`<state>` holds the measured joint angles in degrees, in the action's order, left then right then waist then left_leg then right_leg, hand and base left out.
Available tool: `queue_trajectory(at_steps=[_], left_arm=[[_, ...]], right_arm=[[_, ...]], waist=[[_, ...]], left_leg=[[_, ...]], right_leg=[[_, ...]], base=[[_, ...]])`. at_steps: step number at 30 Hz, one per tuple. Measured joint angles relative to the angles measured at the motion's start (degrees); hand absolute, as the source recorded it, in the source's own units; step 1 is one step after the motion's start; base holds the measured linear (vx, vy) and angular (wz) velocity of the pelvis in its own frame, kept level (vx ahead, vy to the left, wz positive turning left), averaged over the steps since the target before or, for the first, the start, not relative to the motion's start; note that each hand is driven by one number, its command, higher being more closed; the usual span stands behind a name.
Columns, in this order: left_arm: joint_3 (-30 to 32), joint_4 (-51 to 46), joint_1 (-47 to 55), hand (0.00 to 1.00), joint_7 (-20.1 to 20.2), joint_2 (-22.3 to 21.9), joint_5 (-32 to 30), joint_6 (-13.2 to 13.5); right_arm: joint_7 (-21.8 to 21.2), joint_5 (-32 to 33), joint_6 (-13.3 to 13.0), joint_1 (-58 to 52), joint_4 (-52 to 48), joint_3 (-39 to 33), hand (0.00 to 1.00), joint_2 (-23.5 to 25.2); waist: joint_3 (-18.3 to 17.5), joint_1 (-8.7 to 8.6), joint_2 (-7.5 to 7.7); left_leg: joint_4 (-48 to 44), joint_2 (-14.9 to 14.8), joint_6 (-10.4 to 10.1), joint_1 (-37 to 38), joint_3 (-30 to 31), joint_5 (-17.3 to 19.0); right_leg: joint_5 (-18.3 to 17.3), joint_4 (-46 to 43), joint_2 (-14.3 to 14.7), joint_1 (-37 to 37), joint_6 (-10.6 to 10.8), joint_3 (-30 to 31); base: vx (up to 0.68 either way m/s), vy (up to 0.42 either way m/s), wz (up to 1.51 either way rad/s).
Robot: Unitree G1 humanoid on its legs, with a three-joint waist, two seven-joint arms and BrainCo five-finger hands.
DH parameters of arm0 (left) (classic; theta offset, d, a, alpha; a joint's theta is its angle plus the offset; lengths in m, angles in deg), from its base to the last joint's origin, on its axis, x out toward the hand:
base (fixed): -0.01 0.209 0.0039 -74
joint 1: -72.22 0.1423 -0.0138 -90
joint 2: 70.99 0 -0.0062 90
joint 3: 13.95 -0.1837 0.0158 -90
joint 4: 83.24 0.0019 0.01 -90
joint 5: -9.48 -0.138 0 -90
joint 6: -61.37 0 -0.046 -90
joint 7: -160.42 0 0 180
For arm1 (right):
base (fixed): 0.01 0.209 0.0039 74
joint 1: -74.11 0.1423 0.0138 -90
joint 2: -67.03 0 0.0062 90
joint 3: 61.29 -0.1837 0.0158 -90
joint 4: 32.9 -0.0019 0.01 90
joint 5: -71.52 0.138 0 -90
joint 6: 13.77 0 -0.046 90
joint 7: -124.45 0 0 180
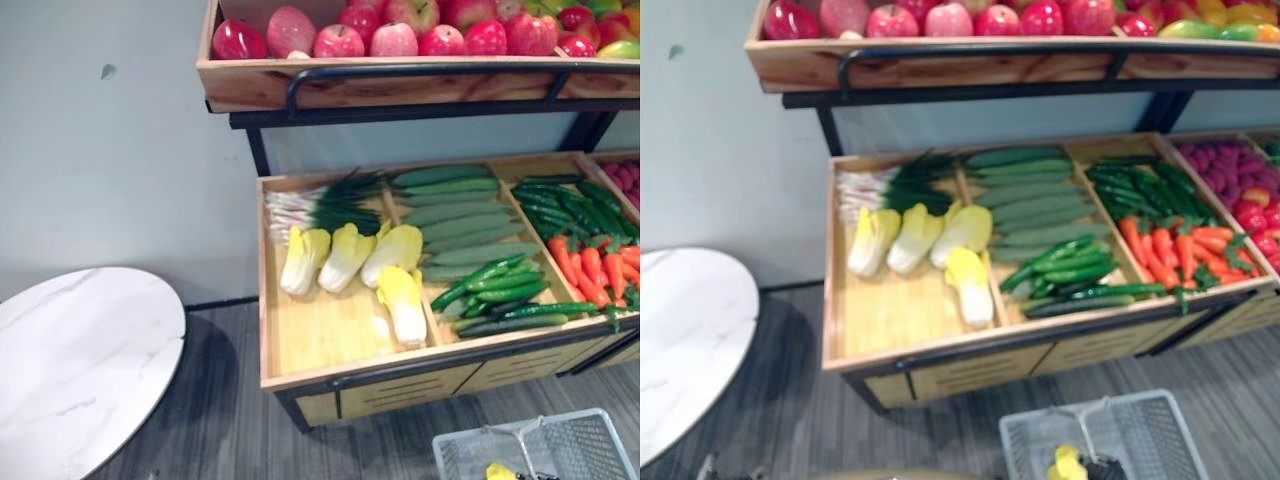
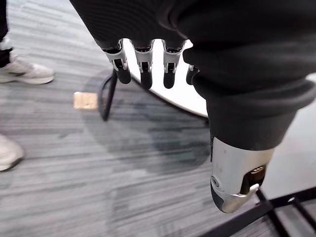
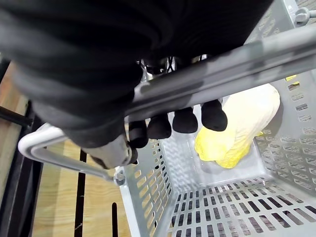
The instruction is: Pick vegetable in the basket
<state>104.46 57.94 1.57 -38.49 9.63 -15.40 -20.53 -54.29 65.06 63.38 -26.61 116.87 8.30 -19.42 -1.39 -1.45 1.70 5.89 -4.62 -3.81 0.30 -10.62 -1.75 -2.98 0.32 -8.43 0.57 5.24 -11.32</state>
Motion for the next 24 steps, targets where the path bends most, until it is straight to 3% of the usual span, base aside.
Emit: queue_trajectory(at_steps=[2, 5, 9, 11, 14, 15, 16, 19, 20, 21, 22, 23, 24], left_arm=[[-0.04, 5.15, -0.11, 0.0, 2.83, -0.01, 0.44, -0.34], [-1.15, 7.94, -0.73, 0.0, 7.83, 0.0, 6.94, -1.32], [-4.01, 8.3, -2.33, 0.0, 11.3, -0.3, 9.05, -1.18], [-4.53, 8.21, -4.19, 0.0, 12.34, -0.93, 9.09, -1.05], [-5.18, 8.23, -4.69, 0.0, 12.46, -2.13, 11.32, -0.74], [-5.91, 8.46, -4.96, 0.0, 12.48, -2.69, 11.38, -0.85], [-6.91, 8.9, -5.99, 0.0, 12.43, -2.61, 11.64, -0.98], [-10.61, 9.0, -9.51, 0.0, 12.26, -0.9, 12.78, -1.0], [-12.89, 8.85, -10.84, 0.0, 11.98, 0.17, 12.76, -0.98], [-13.59, 8.61, -11.52, 0.0, 11.89, 0.48, 12.74, -0.98], [-14.15, 8.65, -12.39, 0.0, 11.79, 0.26, 12.61, -0.95], [-15.21, 8.08, -12.69, 0.0, 11.86, 0.43, 12.16, -0.75], [-15.32, 7.82, -12.6, 0.0, 11.87, 0.44, 12.06, -0.73]], right_arm=[[0.62, -0.32, 0.0, 1.55, 1.36, -0.72, 1.0, -0.05], [0.99, -0.44, 0.16, 2.24, 1.95, -1.57, 1.0, -0.12], [1.15, -1.47, 0.48, 2.85, 2.48, -1.68, 1.0, -0.5], [1.32, -2.32, 0.87, 4.46, 3.12, -1.66, 1.0, -0.9], [1.56, -2.48, 0.99, 6.28, 3.44, -1.67, 1.0, -1.08], [1.77, -2.47, 0.99, 6.94, 3.36, -1.67, 1.0, -0.96], [1.98, -2.43, 1.0, 7.06, 2.97, -1.81, 1.0, -0.2], [2.02, -2.2, 1.04, 5.31, -1.76, -1.56, 1.0, 3.61], [2.16, -1.97, 1.04, 4.22, -4.26, -0.97, 1.0, 5.31], [2.24, -1.89, 0.96, 4.08, -5.47, -0.6, 1.0, 5.94], [2.23, -1.39, 0.7, 4.38, -6.6, 0.96, 1.0, 6.25], [2.31, -0.97, 0.68, 4.81, -7.48, 1.25, 1.0, 6.1], [2.23, -0.55, 0.69, 4.51, -7.5, 1.26, 1.0, 5.8]], waist=[[0.1, -0.08, -0.16], [0.36, -0.07, -0.49], [1.37, -0.08, -0.82], [3.51, 0.03, -1.47], [4.49, 0.52, -2.53], [5.01, 0.79, -3.13], [5.95, 1.11, -2.85], [6.87, 1.07, -0.16], [6.89, 0.81, 1.1], [7.04, 0.7, 1.42], [7.3, 1.12, 0.58], [8.42, 1.05, 0.55], [8.64, 0.82, 0.42]], left_leg=[[-0.01, -0.19, -0.19, 0.4, -1.4, 0.19], [-0.01, -0.64, -0.55, 1.13, -2.86, 0.66], [-2.34, -1.35, -0.84, 1.73, -4.82, 2.67], [-16.91, -3.7, -0.47, -3.05, -4.22, 10.16], [-26.56, -4.69, -0.76, -6.6, 4.63, 15.4], [-29.36, -5.12, -1.57, -7.0, 9.07, 18.91], [-31.21, -5.97, -1.73, -7.03, 8.86, 21.47], [-34.03, -5.87, -0.6, -8.16, 5.51, 23.05], [-34.43, -5.76, 0.25, -9.38, 2.83, 23.22], [-34.17, -6.05, 0.87, -9.58, 1.59, 22.87], [-32.49, -8.01, 2.02, -9.93, -2.16, 21.21], [-29.88, -8.27, 3.16, -7.7, -6.43, 19.59], [-28.56, -8.15, 3.7, -6.4, -8.17, 18.82]], right_leg=[[0.06, -0.02, 0.35, 0.35, 0.04, 1.25], [0.06, -0.06, 0.84, 0.47, 0.04, 2.69], [-0.15, -0.67, 1.27, 0.43, -0.18, 4.78], [-0.27, -2.42, 1.63, 0.56, -0.02, 6.76], [-0.3, -4.48, 3.71, 2.13, 0.06, 10.24], [-0.42, -5.89, 4.76, 3.04, 0.31, 12.06], [-0.76, -7.42, 5.6, 3.49, 0.81, 13.54], [0.26, -8.49, 4.85, 5.98, 2.56, 16.78], [2.91, -8.51, 4.57, 8.57, 4.74, 17.79], [5.79, -8.06, 4.78, 10.09, 5.0, 17.98], [12.66, -5.02, 5.82, 11.42, 4.71, 16.12], [9.29, -14.8, 4.34, 13.88, 1.1, 9.05], [6.88, -19.97, 3.1, 14.28, -0.23, 6.22]], base=[[0.02, 0.001, -0.24], [0.03, -0.017, -0.26], [0.05, -0.007, -0.29], [0.03, 0.008, -0.45], [0.01, -0.009, -0.7], [-0.03, 0.105, -0.9], [-0.06, 0.118, -0.85], [-0.14, 0.138, -0.72], [-0.14, 0.12, -0.67], [-0.18, 0.171, -1.22], [-0.17, 0.189, -1.51], [-0.2, 0.212, -1.49], [-0.14, 0.161, -1.14]])
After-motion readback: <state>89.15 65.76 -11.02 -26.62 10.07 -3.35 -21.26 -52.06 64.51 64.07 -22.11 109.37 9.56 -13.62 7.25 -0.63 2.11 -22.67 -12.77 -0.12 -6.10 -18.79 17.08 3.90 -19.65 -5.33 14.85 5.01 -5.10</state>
